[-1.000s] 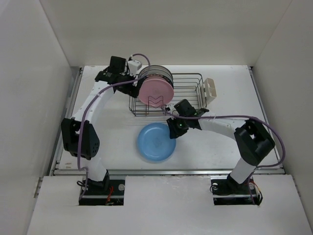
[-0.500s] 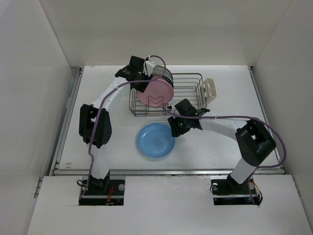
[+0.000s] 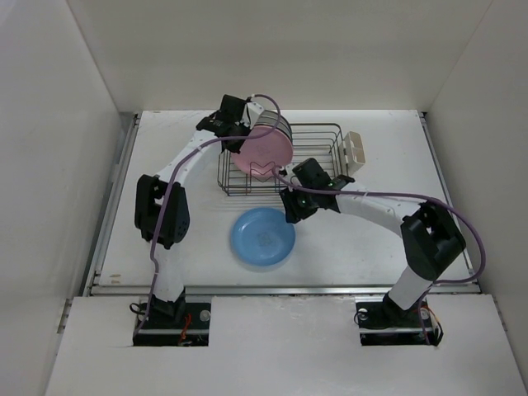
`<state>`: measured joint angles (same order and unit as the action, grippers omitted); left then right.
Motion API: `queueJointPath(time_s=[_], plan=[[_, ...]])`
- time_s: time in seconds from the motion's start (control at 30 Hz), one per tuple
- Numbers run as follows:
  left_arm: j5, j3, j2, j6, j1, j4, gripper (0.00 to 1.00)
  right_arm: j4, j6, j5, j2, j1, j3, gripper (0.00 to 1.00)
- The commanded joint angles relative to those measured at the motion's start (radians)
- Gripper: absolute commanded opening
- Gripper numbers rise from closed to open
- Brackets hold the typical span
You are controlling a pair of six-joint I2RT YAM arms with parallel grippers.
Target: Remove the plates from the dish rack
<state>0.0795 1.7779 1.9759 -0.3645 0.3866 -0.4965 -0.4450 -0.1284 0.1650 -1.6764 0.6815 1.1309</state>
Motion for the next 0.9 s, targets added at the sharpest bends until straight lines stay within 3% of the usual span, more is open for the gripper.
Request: queueJointPath(time_s=[0.0,0.63,0.77,0.87], plan=[[0.042,0.015,-0.087,0.002,-0.008,0.033,0.00,-0.014,0.012,0.013,0.012,0.004,0.064,0.45],[0.029,0.130,-0.244,0.062,-0.008,-0.051,0.00,0.008,-0.016,-0.024,0.188,0.004,0.084,0.45],[-0.134,0.279,-0.244,0.062,-0.043,-0.288,0.00,0.019,-0.027,-0.038,0.270,0.004,0.110,0.45],[-0.266,0.308,-0.267,0.020,-0.058,-0.431,0.00,0.019,-0.062,-0.126,0.363,0.004,0.136,0.45]])
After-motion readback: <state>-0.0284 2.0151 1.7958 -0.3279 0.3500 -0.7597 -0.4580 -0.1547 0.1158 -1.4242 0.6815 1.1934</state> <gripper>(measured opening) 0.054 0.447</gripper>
